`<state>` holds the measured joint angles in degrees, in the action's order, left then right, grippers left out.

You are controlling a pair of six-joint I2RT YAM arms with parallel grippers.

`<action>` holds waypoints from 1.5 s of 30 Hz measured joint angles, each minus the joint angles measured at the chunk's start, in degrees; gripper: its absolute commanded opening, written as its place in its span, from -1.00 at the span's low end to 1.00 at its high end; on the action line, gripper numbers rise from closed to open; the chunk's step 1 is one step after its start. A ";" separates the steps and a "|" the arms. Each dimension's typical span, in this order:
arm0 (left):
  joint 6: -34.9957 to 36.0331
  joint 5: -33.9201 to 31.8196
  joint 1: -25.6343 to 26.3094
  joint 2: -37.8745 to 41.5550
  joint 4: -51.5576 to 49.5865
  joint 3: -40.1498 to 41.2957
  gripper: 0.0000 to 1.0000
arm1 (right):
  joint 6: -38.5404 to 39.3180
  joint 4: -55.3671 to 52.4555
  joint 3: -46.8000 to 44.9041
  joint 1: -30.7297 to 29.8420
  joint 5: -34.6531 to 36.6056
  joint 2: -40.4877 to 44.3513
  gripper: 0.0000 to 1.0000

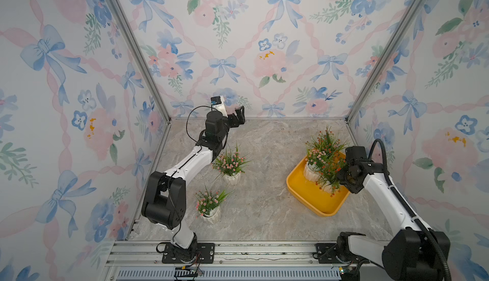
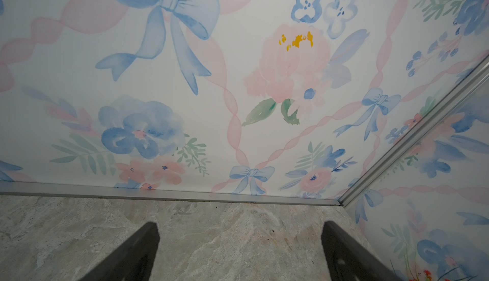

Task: Put the potted gypsophila into the storage box
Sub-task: Place the baby's breath potted plant at the storage box, then pick up the baby's breath potted plant from the center of the board.

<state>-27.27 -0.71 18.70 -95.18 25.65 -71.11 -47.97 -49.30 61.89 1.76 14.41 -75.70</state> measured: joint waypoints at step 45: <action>1.29 1.57 -1.90 5.68 -0.22 2.67 0.96 | -9.64 2.10 21.24 -33.48 11.30 -9.33 0.13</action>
<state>-25.98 0.86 16.80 -89.49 25.43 -68.45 -57.60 -47.20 83.13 -31.73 25.71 -85.03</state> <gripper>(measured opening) 0.979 0.567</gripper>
